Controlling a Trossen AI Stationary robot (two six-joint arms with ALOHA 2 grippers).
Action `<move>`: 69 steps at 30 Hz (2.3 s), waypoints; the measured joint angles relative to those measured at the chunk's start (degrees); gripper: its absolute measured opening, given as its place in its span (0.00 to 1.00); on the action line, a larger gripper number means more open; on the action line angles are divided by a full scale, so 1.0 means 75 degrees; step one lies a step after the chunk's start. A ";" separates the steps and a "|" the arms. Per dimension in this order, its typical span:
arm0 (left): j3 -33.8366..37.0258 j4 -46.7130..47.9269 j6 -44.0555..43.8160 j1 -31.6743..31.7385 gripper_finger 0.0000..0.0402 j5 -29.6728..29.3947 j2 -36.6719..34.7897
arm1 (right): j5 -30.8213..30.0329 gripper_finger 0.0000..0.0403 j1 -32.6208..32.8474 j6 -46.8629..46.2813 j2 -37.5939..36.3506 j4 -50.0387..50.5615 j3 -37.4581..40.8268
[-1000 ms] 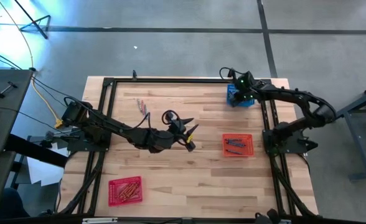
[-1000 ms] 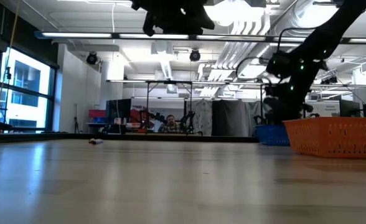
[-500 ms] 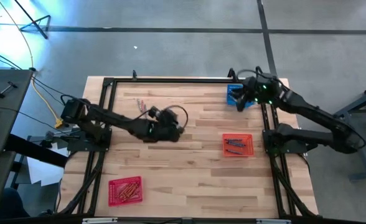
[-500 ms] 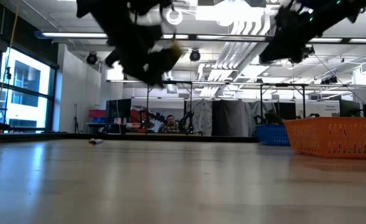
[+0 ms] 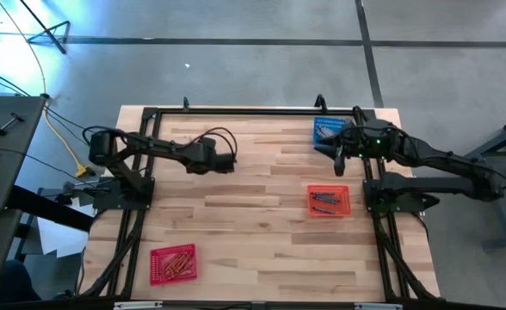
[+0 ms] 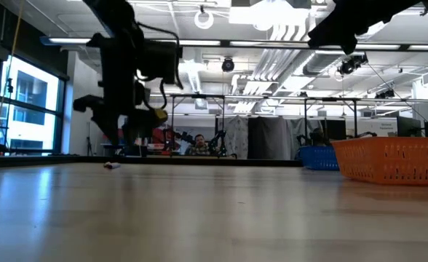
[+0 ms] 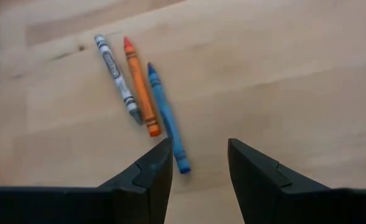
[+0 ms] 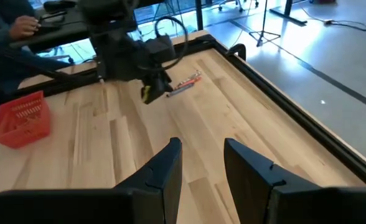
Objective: Sort crayons
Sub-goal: Put the blue crayon into the orange bin
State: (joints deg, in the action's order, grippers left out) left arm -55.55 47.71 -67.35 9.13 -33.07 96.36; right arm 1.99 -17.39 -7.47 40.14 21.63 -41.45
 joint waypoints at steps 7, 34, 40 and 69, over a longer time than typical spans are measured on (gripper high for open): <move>0.0453 -0.0831 0.0002 0.0416 0.35 0.0360 0.0000 | -0.0011 0.28 0.0079 0.0210 -0.0003 -0.0003 0.0000; 0.1530 -0.2285 0.0006 0.1060 0.29 0.1010 -0.0041 | -0.0008 0.28 0.0076 0.0467 -0.0003 0.0000 0.0000; 0.1533 -0.2241 0.0143 0.1060 0.09 0.1089 -0.0026 | -0.0008 0.28 0.0076 0.0427 -0.0003 0.0000 0.0000; 0.1143 -0.5808 0.3476 -0.1184 0.00 -0.0881 -0.1119 | -0.2201 0.28 0.0084 -0.0695 0.0813 0.0742 0.0071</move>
State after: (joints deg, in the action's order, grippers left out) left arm -46.98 4.15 -41.28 0.26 -39.68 87.97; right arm -14.51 -16.76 -12.68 46.24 27.19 -40.92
